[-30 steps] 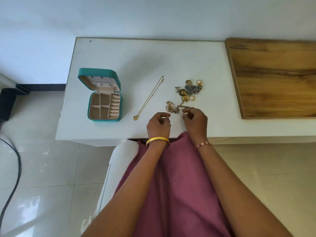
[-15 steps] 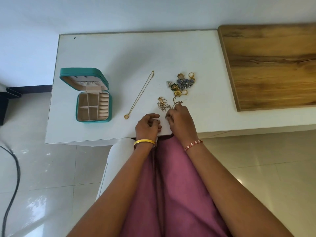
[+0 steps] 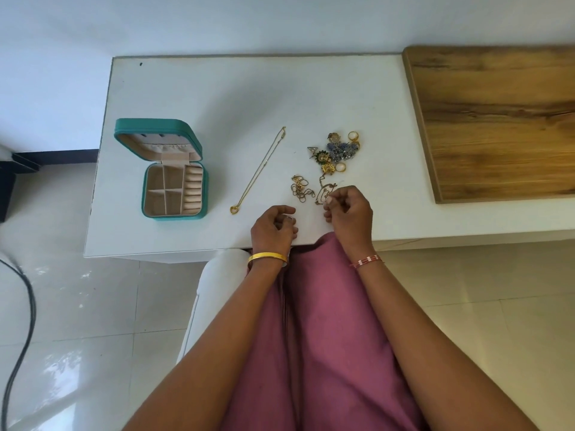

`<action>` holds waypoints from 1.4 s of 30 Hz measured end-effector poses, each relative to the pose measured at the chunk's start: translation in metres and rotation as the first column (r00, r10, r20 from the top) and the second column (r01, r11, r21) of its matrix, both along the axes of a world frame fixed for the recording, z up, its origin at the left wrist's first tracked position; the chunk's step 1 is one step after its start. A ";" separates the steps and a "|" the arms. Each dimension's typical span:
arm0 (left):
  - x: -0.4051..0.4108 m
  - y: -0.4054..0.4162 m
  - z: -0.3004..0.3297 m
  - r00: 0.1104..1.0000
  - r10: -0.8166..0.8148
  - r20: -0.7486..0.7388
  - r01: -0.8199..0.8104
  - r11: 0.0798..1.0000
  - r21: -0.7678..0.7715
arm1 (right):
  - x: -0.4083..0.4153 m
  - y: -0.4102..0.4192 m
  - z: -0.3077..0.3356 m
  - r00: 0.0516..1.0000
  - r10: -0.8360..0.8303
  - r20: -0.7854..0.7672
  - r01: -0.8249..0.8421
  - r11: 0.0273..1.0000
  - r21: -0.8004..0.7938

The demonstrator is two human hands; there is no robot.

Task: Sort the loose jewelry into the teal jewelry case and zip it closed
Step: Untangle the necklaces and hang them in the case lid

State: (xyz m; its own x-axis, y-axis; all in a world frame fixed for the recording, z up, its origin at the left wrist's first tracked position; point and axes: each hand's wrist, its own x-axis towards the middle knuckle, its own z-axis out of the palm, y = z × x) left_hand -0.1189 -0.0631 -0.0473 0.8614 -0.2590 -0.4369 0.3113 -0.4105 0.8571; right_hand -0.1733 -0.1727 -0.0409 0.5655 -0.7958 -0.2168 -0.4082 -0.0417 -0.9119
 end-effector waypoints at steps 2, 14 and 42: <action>0.000 0.000 0.000 1.000 0.001 -0.009 -0.001 1.000 0.002 | -0.002 -0.001 0.002 0.999 -0.045 0.025 0.044 0.997 0.062; -0.017 0.011 0.047 1.000 0.003 -0.009 -0.004 0.998 -0.069 | 0.003 -0.001 0.053 0.997 0.007 0.073 -0.012 0.997 0.071; -0.025 0.033 0.233 0.863 -0.083 0.499 0.248 0.930 -0.273 | -0.026 0.027 0.278 0.826 0.558 -0.081 -0.516 0.690 -0.507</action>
State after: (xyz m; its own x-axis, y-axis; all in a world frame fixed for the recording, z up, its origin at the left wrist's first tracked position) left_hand -0.1438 -0.0301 0.1858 0.8717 -0.4693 0.1411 -0.2113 -0.1001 0.9723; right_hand -0.1989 -0.1454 0.2367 0.9270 -0.3334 0.1717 -0.1084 -0.6766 -0.7283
